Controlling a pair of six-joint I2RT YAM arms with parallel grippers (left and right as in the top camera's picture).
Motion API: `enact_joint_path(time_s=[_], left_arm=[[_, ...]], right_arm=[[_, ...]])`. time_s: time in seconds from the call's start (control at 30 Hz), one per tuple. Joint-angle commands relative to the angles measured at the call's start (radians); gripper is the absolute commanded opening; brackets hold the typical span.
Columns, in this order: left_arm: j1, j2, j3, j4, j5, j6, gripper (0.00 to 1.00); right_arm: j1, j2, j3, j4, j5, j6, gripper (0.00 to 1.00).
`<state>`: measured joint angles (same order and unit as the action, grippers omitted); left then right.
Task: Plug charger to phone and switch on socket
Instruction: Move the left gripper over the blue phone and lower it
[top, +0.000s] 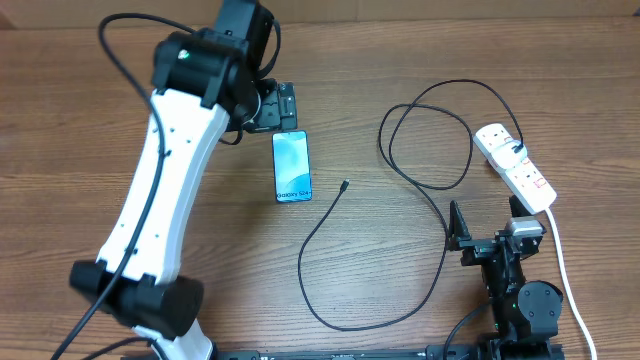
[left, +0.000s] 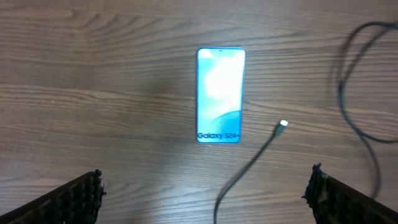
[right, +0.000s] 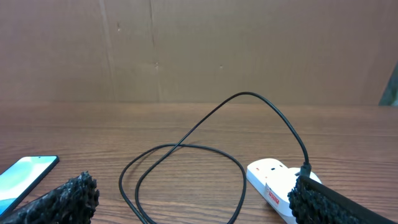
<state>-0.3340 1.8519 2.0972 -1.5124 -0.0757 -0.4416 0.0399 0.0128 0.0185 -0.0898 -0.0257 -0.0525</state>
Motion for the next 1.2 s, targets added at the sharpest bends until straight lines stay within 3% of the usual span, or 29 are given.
enact_joint_path(time_s=[0.0, 0.3, 0.5, 0.73, 1.17], left_arm=[[-0.002, 0.073, 0.025, -0.013, 0.009, -0.027, 1.0], [0.0, 0.265, 0.025, 0.022, 0.234, 0.152, 1.0], [-0.001, 0.376, 0.025, 0.026, 0.241, 0.144, 1.0], [0.006, 0.437, 0.025, 0.027, 0.18, 0.048, 1.0], [-0.002, 0.303, 0.009, -0.107, 0.172, 0.041, 1.0]], right_arm=[[0.005, -0.01, -0.011, 0.006, 0.006, -0.001, 1.0], [0.005, -0.01, -0.011, 0.006, 0.006, -0.001, 1.0], [0.005, -0.01, -0.011, 0.006, 0.006, -0.001, 1.0], [0.005, -0.01, -0.011, 0.006, 0.006, -0.001, 1.0], [0.005, -0.01, -0.011, 0.006, 0.006, -0.001, 1.0]])
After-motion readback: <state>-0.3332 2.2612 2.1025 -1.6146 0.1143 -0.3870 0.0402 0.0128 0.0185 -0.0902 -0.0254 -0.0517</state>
